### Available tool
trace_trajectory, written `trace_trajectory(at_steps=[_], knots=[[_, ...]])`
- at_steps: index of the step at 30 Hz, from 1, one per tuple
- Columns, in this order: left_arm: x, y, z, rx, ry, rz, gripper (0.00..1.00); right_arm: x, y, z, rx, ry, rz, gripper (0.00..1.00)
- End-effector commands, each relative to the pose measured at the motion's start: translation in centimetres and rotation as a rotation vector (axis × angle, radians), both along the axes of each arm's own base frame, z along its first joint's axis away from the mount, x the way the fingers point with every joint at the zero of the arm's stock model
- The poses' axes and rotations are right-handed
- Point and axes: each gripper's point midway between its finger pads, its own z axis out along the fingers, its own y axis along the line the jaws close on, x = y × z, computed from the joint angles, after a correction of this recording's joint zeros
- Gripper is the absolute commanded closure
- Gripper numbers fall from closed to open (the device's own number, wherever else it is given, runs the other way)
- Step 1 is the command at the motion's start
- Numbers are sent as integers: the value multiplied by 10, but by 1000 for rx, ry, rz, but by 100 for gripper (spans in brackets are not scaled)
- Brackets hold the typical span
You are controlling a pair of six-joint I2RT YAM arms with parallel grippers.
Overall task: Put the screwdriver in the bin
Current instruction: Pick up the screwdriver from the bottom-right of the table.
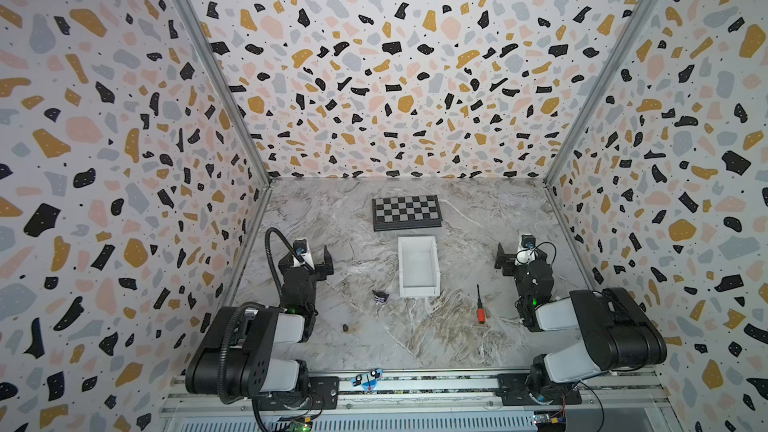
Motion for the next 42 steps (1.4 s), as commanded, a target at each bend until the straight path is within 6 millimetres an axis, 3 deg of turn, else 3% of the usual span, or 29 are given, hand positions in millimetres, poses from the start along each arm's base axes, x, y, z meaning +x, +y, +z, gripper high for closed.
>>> trace_trajectory(at_steps=[1, 6, 26, 33, 36, 39, 42], knots=[[3, 2, 12, -7, -45, 12, 0, 0, 0, 7, 12, -28, -3, 1], [4, 10, 12, -16, -40, 60, 0, 0, 0, 8, 12, -30, -3, 1], [3, 10, 13, -18, -47, 60, 0, 0, 0, 8, 12, -29, -3, 1], [4, 39, 24, -57, -16, 253, 0, -1, 0, 8, 13, -32, -3, 1], [18, 38, 54, -75, 23, 256, 0, 3, -1, 14, 12, -25, -13, 1], [22, 39, 115, -213, -92, 276, 0, 23, -9, 20, 76, 122, -56, 1], [25, 39, 177, -338, -198, 282, 0, 39, -4, 52, 228, 200, 20, 1]])
